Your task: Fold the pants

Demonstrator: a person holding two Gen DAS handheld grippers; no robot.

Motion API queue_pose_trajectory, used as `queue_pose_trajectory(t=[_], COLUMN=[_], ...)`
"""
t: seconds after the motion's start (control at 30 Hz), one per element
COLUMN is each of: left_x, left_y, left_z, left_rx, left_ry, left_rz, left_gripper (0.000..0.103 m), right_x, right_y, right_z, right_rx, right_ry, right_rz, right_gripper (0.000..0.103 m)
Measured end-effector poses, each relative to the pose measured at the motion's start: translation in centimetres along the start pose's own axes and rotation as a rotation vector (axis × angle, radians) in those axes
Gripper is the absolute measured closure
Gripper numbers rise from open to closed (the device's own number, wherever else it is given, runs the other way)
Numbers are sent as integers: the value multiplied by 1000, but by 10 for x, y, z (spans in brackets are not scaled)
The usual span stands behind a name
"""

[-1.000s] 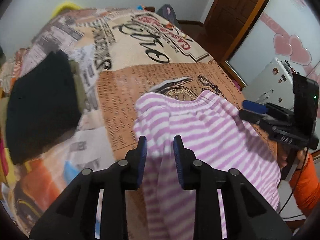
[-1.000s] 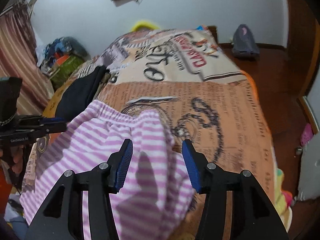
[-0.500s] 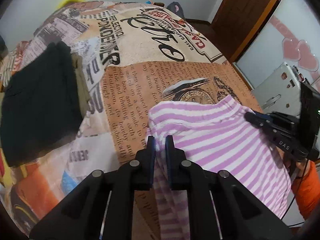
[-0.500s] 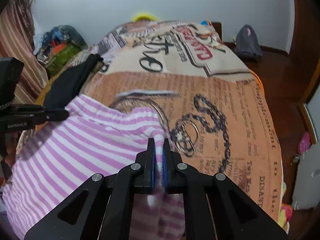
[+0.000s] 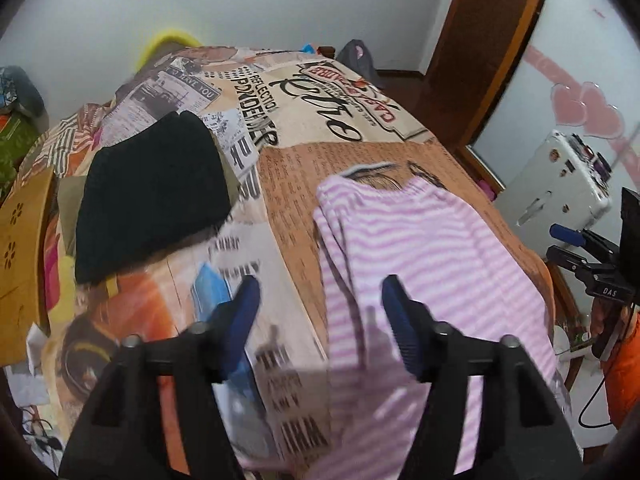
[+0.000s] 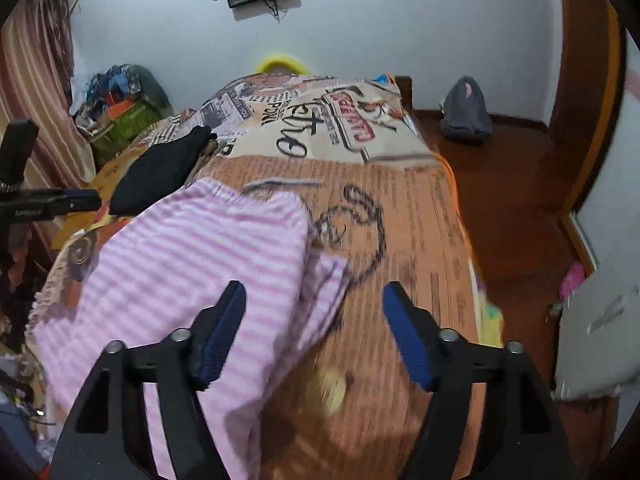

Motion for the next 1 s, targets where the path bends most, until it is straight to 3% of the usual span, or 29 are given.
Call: queue_pose_trajectory(t=[0.13, 0.37, 0.57, 0.73, 0.87, 1.0], left_x=[-10, -39, -65, -77, -86, -91], left_y=[-17, -36, -37, -25, -21, -24], left_z=[23, 42, 37, 29, 23, 14], left_rx=[-28, -41, -8, 47, 46, 16], left_ry=[42, 89, 163, 204, 244, 260], left_rz=[38, 82, 197, 291, 327, 348], left_gripper=[37, 37, 31, 20, 14, 11], right_x=[-3, -28, -57, -72, -85, -90], right_y=[6, 20, 21, 19, 18, 22], right_z=[23, 45, 45, 39, 33, 25], right_rx=[-56, -109, -132, -148, -164, -144], right_ry=[31, 84, 145, 165, 201, 214], right_rz=[-51, -108, -161, -234, -340, -379], right_gripper=[27, 27, 26, 19, 18, 15])
Point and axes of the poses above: each gripper's, at about its wrist camera, not at the fingertips, and x roughly against the way its jaws point, y to its left, z to its underside, the point moved 5 cm from there along -x, roughly the way its jaws point, and after that the axes turned 15 degrees about y, right-handed, at the moved point
